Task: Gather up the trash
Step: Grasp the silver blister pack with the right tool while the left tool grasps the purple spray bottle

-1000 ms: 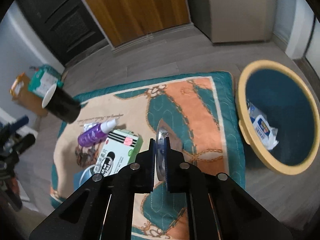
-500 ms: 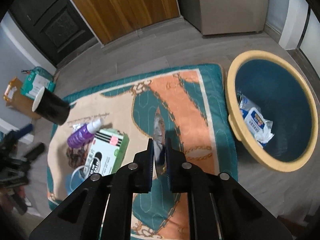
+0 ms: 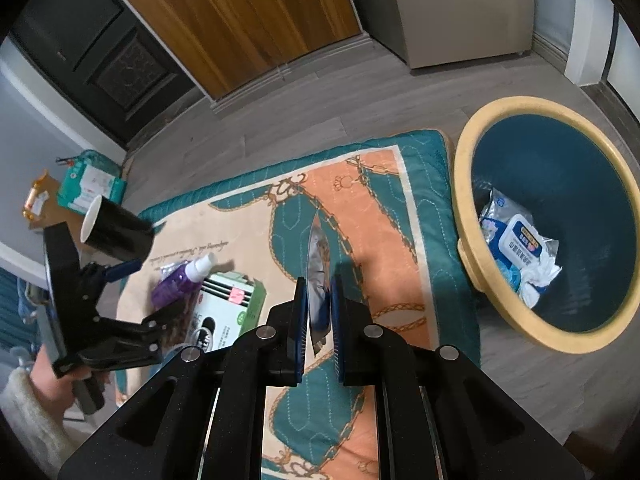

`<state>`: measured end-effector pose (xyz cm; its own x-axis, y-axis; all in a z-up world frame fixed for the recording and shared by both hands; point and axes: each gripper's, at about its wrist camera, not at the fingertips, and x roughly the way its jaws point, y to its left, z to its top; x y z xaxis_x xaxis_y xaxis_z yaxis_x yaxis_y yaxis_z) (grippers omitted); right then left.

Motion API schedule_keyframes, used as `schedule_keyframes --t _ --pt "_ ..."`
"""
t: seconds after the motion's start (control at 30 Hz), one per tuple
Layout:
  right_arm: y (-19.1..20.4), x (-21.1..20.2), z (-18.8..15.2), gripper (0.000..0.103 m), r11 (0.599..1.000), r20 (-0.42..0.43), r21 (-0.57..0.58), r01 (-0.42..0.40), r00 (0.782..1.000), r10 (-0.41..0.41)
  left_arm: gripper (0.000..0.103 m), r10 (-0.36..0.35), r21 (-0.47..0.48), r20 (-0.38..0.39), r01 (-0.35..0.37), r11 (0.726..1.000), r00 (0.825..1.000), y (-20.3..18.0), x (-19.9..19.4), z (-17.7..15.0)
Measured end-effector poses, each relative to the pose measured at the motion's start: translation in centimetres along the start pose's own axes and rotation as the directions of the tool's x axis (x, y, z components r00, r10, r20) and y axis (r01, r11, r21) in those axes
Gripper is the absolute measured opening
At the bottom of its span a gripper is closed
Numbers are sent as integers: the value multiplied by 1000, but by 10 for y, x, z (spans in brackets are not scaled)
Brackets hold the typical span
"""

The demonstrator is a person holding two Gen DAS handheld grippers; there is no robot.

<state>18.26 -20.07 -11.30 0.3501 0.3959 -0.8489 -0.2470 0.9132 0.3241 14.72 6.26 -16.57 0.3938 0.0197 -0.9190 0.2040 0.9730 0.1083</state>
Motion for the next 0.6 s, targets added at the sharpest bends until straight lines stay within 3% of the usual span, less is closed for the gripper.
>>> schedule_keyframes --t 0.13,0.2,0.33,0.4,0.6 --pt "-2 0 2 12 1000 0 -2 -3 1000 3 75 -30 3 -24 30 1000 999 0 7 0" --pt "-3 0 3 12 1000 1 -1 -5 1000 5 60 -46 10 -41 46 999 998 -1 11 -2" --pt "-3 0 4 12 1000 2 1 -10 1000 10 49 -59 26 -55 60 998 997 -7 15 -1" --pt "-3 -1 4 12 1000 5 -3 -10 1000 10 38 -61 35 -61 64 997 996 -8 15 -2" --pt "-4 -7 6 12 1000 24 -1 -14 1000 14 34 -92 -8 -24 92 996 995 1 -2 0"
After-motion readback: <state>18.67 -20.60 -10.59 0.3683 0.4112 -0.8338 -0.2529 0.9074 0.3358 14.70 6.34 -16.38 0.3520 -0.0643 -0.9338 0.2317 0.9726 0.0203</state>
